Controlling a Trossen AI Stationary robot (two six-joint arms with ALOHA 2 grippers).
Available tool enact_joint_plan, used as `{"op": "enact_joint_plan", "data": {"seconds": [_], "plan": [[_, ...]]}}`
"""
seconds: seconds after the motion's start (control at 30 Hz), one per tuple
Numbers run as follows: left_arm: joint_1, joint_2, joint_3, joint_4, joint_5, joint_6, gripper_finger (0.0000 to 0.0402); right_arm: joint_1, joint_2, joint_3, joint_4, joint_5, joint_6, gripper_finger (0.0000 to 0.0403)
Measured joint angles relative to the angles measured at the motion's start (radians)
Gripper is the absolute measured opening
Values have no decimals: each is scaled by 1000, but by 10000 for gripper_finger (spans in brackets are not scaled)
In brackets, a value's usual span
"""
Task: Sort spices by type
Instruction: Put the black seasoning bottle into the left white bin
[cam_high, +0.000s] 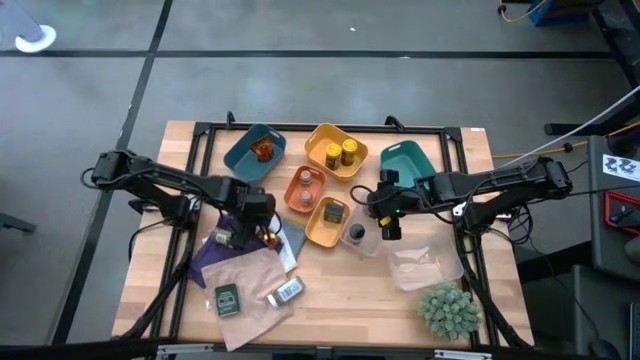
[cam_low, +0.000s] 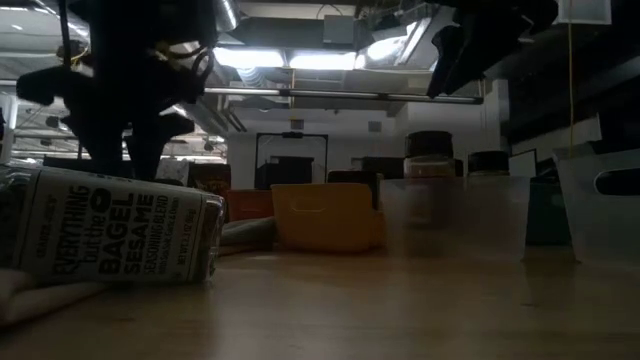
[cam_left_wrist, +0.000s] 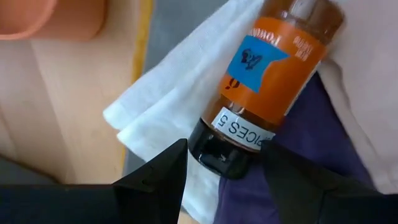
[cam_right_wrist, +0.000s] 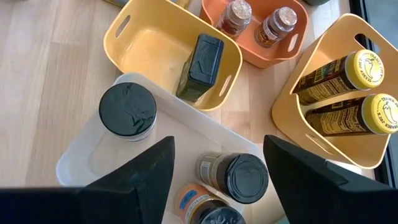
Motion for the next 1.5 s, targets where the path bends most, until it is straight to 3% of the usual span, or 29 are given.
{"op": "enact_joint_plan", "data": {"seconds": [0.47, 0.7, 0.93, 1.2, 1.5], "plan": [[0, -4, -124, 198, 30, 54, 187, 0, 0, 0, 0, 0, 1, 246], [0, -2, -129, 206, 30, -54, 189, 0, 0, 0, 0, -26, 2, 246], [1, 2, -133, 237, 26, -217, 217, 0, 0, 0, 0, -26, 2, 246], [3, 34, -135, 253, 21, -236, 228, 0, 0, 0, 0, -27, 1, 246], [3, 62, -127, 253, 31, -243, 190, 0, 0, -1, 59, -39, 1, 246]]}}
